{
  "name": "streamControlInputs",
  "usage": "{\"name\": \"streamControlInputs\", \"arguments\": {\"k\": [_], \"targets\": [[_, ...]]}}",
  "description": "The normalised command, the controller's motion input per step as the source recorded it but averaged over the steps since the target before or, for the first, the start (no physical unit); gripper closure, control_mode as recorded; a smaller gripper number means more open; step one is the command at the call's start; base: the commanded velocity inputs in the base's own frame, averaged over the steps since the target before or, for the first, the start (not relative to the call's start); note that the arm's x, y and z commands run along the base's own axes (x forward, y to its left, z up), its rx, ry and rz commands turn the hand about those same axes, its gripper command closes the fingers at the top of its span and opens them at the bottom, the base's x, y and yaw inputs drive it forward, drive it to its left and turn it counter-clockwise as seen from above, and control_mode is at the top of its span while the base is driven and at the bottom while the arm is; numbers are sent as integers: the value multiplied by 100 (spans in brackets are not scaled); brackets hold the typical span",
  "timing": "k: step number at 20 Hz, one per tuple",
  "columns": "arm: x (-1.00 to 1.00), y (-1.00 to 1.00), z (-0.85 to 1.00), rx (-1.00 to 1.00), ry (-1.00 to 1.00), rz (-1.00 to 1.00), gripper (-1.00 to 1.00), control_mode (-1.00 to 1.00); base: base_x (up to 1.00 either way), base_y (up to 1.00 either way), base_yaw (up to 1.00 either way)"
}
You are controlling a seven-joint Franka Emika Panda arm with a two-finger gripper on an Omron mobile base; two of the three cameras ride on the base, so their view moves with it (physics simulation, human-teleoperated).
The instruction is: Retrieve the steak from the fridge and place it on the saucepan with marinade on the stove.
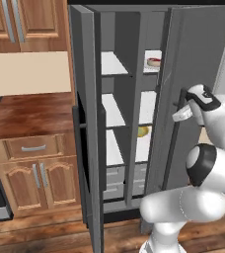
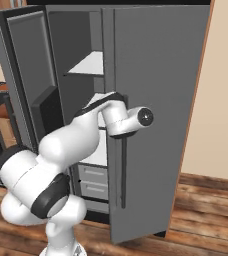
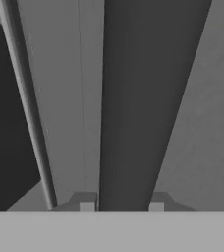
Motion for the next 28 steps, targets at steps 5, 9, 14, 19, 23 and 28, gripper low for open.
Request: {"name": "streamControlInputs", "arguments": {"k": [5, 9, 14, 19, 23, 28], "targets": [[-36, -1, -12, -2, 0, -9, 100, -100, 0, 0, 0], [-31, -5, -9, -1, 0, -7, 100, -100, 0, 0, 0], [-28, -15, -6, 0, 1, -4, 100, -100, 0, 0, 0], [-28, -19, -10, 0, 1, -2, 100, -100, 0, 0, 0], [-28, -17, -17, -2, 0, 0, 100, -100, 0, 0, 0], [-28, -13, -22, -3, 0, 0, 100, -100, 0, 0, 0]]}}
